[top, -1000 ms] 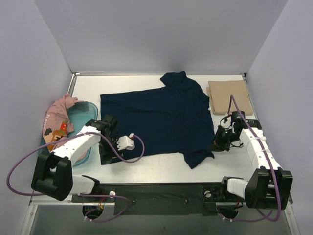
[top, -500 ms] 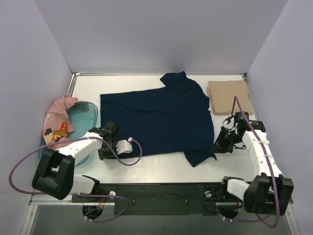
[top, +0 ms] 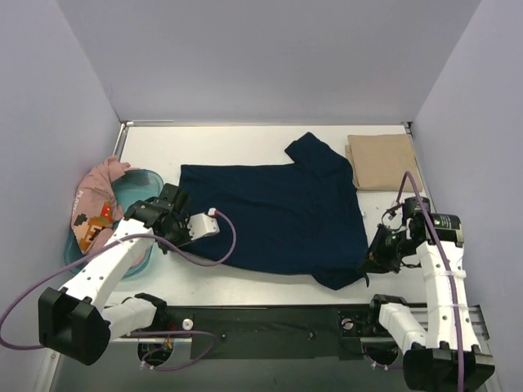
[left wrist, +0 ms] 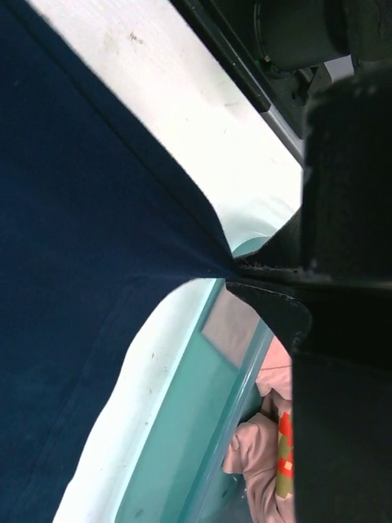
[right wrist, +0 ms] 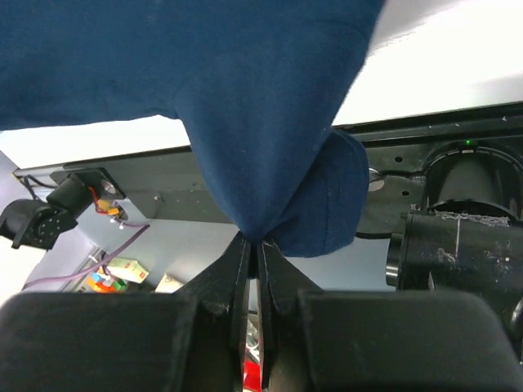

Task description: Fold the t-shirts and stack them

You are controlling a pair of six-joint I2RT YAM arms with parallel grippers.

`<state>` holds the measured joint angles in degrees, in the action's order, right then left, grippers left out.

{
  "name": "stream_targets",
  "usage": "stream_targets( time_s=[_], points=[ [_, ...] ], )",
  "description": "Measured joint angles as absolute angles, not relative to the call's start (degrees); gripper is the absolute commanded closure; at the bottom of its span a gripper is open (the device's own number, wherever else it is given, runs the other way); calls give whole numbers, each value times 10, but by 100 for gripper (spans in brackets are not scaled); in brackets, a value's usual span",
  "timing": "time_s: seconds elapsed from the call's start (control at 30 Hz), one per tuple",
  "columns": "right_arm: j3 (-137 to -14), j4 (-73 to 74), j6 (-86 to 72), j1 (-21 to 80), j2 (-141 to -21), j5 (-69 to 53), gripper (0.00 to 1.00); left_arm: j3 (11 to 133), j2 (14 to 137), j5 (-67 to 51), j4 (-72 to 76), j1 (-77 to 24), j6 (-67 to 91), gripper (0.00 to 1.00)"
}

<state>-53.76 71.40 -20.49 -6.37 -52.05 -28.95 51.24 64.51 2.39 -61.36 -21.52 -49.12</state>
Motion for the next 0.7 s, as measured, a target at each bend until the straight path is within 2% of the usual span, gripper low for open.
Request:
stream_targets(
  time_s=[0.13,0.47,0.7],
  points=[
    [-568,686,-201,-63,-588,-302,100,542,697,27,-592,-201,-484,100],
    [-672,470,-166,-36,-939,-312,100,662,899,62,-454,-127,-458,100],
    [-748,440,-150,-33,-1017,-298,100,679,961,63,-438,-125,-437,100]
  ],
)
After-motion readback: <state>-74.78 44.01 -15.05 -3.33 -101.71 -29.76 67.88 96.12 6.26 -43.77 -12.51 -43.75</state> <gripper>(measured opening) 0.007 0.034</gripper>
